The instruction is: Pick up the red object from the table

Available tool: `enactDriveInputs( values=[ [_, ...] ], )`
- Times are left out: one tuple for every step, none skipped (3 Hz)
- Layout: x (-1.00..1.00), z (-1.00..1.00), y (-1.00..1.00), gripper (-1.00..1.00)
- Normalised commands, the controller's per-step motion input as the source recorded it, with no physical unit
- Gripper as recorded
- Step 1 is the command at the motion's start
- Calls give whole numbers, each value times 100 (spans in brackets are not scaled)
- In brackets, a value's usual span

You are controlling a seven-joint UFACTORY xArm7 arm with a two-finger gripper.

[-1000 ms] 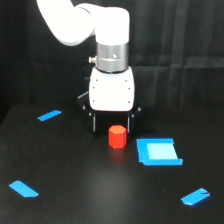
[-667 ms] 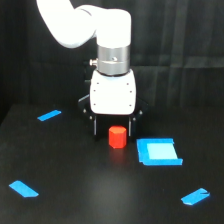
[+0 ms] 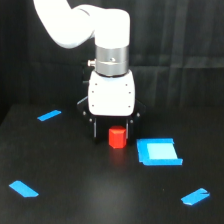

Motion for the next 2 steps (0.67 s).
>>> enactDriveInputs(
  values=[
    [0, -10, -10, -100],
    [1, -5, -3, -100]
  ],
)
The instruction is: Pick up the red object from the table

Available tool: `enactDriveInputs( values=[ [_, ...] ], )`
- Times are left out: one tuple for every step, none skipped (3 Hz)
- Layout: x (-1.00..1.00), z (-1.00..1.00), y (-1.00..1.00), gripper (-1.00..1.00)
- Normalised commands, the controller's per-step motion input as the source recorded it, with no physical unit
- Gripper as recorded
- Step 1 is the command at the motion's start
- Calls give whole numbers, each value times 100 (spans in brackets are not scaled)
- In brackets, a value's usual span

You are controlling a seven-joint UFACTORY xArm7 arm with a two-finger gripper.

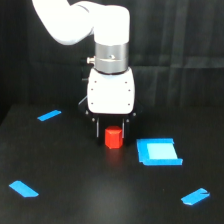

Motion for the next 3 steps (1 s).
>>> enactDriveInputs(
  values=[
    [1, -2, -2, -98],
    [10, 5, -3, -100],
    [0, -3, -10, -100]
  ],
)
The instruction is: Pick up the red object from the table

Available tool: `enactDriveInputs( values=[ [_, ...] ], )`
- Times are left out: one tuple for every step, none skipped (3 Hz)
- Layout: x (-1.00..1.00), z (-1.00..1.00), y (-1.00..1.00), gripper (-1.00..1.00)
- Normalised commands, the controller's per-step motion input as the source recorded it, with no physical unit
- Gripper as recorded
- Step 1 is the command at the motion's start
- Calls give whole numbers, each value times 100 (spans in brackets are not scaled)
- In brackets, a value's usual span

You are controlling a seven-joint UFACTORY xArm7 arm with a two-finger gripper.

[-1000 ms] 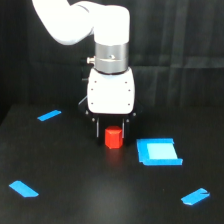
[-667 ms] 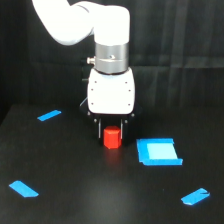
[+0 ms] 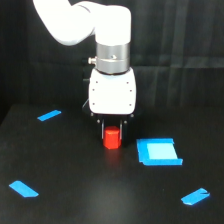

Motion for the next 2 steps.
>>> enactDriveInputs(
  values=[
    [-33, 93, -13, -100],
    [-16, 95, 1, -100]
  ],
)
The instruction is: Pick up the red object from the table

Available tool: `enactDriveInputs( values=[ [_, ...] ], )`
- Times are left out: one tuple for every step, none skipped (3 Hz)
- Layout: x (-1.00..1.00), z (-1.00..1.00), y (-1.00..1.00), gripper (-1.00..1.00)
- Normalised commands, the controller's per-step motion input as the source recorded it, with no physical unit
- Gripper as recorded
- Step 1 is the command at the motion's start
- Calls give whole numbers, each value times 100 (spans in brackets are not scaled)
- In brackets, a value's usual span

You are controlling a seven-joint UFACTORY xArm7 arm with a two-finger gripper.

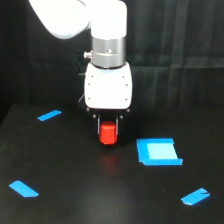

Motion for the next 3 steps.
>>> enactDriveInputs(
  values=[
    [5, 100, -20, -100],
    [-4, 100, -24, -87],
    [16, 100, 3, -100]
  ],
)
